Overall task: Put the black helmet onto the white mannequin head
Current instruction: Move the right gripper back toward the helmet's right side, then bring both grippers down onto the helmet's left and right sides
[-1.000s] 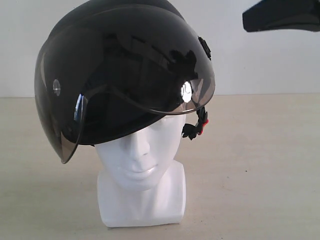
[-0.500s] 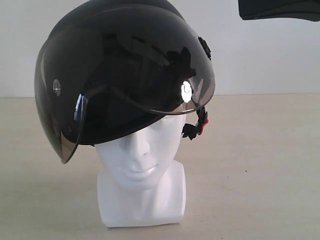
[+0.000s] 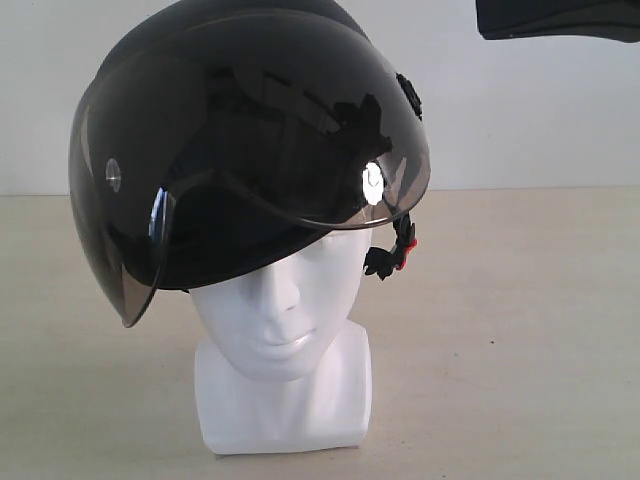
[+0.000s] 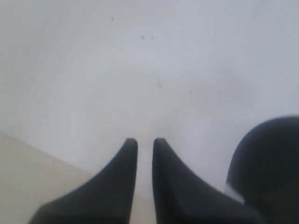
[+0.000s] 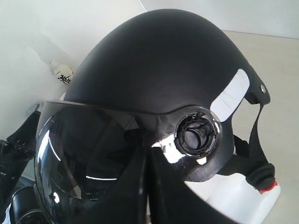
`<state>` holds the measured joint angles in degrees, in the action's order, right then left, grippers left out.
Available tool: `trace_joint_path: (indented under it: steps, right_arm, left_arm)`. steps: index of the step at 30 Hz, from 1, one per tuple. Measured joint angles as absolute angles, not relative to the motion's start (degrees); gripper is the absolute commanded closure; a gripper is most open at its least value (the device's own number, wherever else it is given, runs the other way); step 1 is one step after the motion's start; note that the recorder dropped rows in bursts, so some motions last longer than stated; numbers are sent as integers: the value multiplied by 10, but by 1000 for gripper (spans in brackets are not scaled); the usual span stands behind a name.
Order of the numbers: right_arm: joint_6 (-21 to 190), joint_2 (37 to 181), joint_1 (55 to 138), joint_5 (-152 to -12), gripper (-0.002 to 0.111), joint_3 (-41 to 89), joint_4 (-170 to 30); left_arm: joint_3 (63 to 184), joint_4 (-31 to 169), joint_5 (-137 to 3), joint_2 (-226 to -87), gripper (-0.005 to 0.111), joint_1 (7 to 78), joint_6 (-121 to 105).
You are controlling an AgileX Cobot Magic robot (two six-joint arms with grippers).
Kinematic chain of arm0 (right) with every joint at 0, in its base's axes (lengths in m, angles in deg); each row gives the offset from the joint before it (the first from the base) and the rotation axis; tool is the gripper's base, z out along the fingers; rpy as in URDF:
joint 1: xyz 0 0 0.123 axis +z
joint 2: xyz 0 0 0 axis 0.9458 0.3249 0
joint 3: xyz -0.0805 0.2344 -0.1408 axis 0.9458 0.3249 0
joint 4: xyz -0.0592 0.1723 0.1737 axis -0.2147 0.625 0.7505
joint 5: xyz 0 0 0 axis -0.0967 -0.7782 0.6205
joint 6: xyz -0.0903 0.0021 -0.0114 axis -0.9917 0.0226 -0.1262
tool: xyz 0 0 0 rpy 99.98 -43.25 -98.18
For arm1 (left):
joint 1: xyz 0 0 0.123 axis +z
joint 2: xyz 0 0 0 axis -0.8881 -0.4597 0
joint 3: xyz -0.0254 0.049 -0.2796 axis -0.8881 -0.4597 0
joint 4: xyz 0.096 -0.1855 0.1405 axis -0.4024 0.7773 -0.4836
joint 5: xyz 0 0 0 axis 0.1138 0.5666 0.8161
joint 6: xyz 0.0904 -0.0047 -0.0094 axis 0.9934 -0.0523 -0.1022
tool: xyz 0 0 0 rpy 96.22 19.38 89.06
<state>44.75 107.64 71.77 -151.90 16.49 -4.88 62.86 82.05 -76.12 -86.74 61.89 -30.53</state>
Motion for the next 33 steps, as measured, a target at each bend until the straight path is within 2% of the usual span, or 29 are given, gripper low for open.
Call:
trace_joint_path:
  steps: [4, 7, 13, 16, 19, 22, 24, 26, 33]
  right_arm:
    - [447, 1076, 718, -1519, 108, 165, -48]
    - [452, 1076, 718, -1516, 108, 165, -48]
    - [460, 1076, 718, -1506, 108, 165, -48]
    - [461, 1076, 718, -1506, 108, 165, -48]
    - [461, 1076, 718, -1506, 108, 165, -48]
    - [461, 1076, 718, -1506, 108, 165, -48]
    - [461, 1076, 718, -1506, 108, 165, -51]
    - [461, 1076, 718, -1506, 108, 165, -51]
    - [435, 1076, 718, -1513, 108, 165, -24]
  left_arm:
    - [629, 832, -850, -867, 94, 619, -334]
    - [629, 832, -881, -867, 94, 619, -472]
    - [730, 657, -757, -886, 94, 619, -726]
    - [837, 572, -622, -956, 94, 605, -776]
    - [935, 595, -467, -1026, 94, 567, -688]
    - [1114, 721, -230, -1169, 94, 517, -454]
    - [1198, 758, -124, -1243, 94, 513, -363]
    - [1253, 764, -68, -1288, 94, 513, -305]
    - [1279, 847, -92, -1361, 94, 513, -95]
